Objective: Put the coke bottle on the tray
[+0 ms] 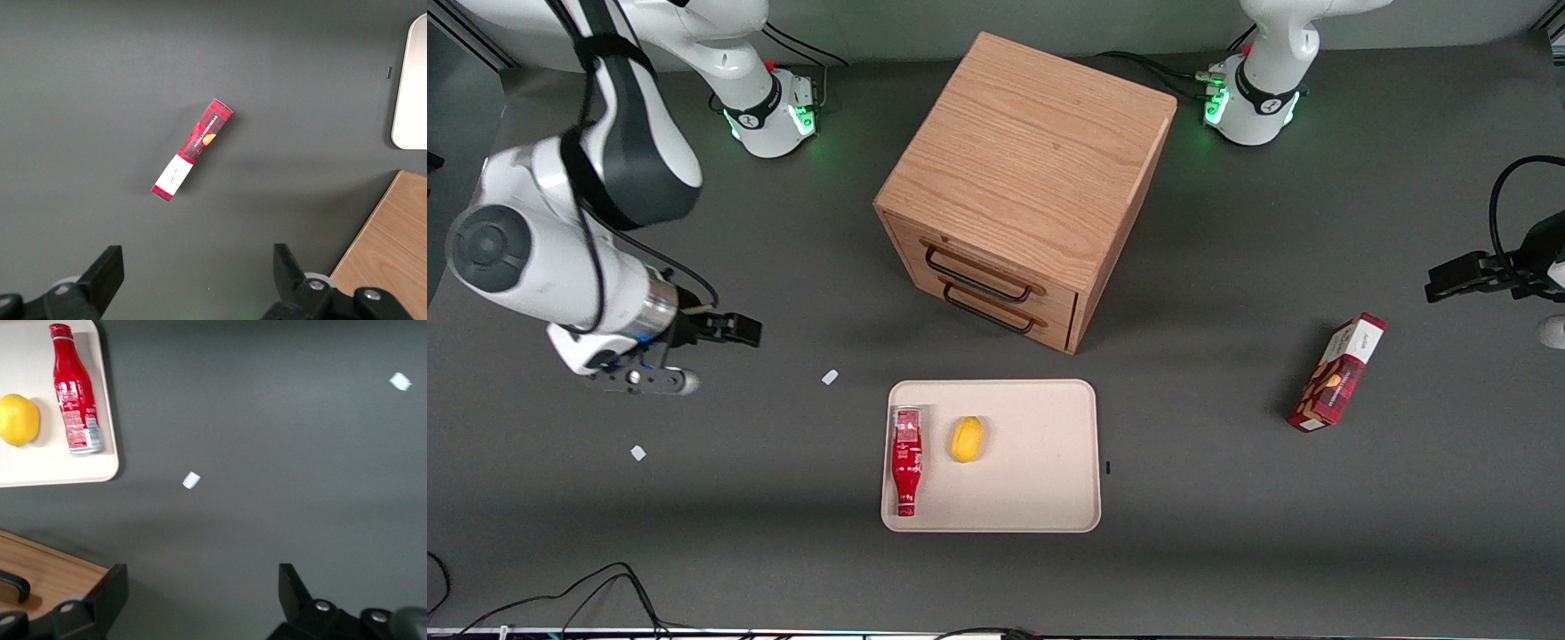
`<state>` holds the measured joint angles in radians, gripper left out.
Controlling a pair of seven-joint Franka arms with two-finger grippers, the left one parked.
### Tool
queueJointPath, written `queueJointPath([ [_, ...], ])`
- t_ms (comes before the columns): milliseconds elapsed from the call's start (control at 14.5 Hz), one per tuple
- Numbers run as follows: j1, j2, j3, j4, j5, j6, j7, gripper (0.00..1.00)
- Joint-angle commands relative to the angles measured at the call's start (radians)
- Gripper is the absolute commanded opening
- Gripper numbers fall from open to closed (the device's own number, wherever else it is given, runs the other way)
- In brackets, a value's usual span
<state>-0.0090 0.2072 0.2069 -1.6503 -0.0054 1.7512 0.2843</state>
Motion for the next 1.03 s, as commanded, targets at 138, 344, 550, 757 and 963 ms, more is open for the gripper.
queueJointPath([
  [138, -0.055, -0.135, 0.017, -0.055, 0.015, -0.107, -0.097, 1.00],
  [344, -0.055, -0.224, 0.031, -0.139, 0.016, -0.124, -0.102, 1.00],
  [550, -0.057, -0.328, 0.037, -0.249, 0.019, -0.122, -0.146, 1.00],
  [757, -0.080, -0.412, 0.017, -0.305, 0.064, -0.128, -0.221, 1.00],
  [963, 0.114, -0.439, -0.240, -0.303, 0.064, -0.156, -0.250, 1.00],
])
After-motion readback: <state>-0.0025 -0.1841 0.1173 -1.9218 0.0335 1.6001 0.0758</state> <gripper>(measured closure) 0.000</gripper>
